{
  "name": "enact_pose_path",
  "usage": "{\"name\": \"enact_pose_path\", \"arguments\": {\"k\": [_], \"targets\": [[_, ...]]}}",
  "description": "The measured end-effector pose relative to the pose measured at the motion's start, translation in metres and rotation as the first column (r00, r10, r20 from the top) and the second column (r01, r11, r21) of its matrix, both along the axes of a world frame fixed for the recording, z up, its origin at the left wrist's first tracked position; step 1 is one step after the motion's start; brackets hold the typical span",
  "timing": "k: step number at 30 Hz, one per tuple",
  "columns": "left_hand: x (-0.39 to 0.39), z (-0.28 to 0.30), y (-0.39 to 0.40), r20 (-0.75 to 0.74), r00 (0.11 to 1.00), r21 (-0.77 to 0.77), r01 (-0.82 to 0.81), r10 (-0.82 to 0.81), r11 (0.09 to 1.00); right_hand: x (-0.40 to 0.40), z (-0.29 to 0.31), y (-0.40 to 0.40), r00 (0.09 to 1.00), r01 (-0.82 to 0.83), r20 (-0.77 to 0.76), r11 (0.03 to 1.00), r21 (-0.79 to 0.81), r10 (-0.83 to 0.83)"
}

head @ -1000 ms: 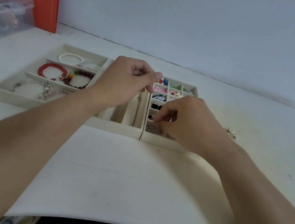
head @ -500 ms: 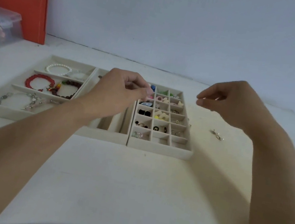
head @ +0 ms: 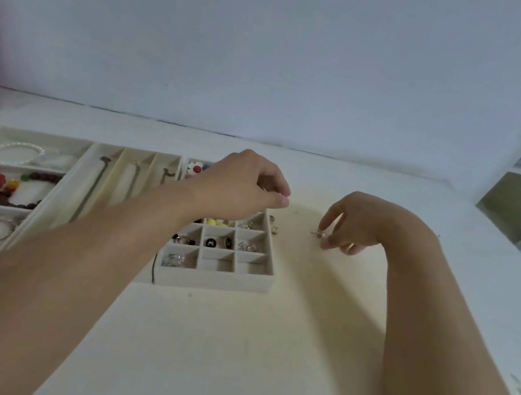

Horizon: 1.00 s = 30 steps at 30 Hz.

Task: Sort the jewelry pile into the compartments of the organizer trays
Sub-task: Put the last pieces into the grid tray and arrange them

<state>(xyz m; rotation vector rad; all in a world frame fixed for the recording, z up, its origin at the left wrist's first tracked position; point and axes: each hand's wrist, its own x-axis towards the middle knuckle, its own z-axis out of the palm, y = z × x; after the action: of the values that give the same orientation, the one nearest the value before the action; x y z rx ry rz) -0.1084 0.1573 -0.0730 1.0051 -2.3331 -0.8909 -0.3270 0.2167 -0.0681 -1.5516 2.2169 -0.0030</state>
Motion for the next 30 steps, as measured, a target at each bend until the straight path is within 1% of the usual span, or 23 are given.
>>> {"name": "enact_pose_path", "arguments": {"k": [8, 11, 13, 16, 18, 19, 22, 25, 30], "targets": [[-0.002, -0.013, -0.008, 0.007, 1.000, 0.010, 0.000, 0.000, 1.000, 0.004, -0.005, -0.004, 0.999, 0.016, 0.049, 0.999, -0.044, -0.014], [0.006, -0.013, -0.011, -0.008, 1.000, 0.019, -0.015, 0.015, 1.000, 0.006, -0.005, -0.003, 0.994, 0.029, 0.112, 0.996, -0.087, -0.019], [0.011, -0.013, -0.014, -0.010, 1.000, 0.004, -0.024, 0.024, 1.000, 0.007, -0.005, -0.003, 0.983, 0.032, 0.181, 0.990, -0.139, -0.006], [0.017, -0.012, -0.014, -0.040, 0.999, 0.013, -0.032, 0.033, 0.999, 0.005, -0.003, -0.003, 0.959, 0.050, 0.280, 0.959, -0.278, 0.032], [0.018, -0.011, -0.012, -0.056, 0.998, 0.036, -0.030, 0.032, 0.999, 0.007, 0.002, 0.000, 0.924, 0.045, 0.372, 0.936, -0.348, 0.094], [0.018, -0.010, -0.011, -0.070, 0.997, 0.051, -0.035, 0.038, 0.998, 0.011, 0.005, 0.001, 0.890, 0.029, 0.433, 0.929, -0.369, 0.144], [0.018, -0.006, -0.007, -0.114, 0.993, 0.096, -0.026, 0.037, 0.995, 0.023, 0.012, 0.005, 0.756, -0.019, 0.589, 0.909, -0.416, 0.285], [0.021, -0.002, -0.007, -0.145, 0.989, 0.133, 0.021, -0.002, 0.991, 0.029, 0.014, 0.006, 0.675, -0.041, 0.646, 0.892, -0.450, 0.357], [0.027, 0.008, -0.004, -0.157, 0.984, 0.155, 0.104, -0.080, 0.982, 0.031, 0.014, 0.006, 0.626, -0.042, 0.680, 0.887, -0.460, 0.382]]}}
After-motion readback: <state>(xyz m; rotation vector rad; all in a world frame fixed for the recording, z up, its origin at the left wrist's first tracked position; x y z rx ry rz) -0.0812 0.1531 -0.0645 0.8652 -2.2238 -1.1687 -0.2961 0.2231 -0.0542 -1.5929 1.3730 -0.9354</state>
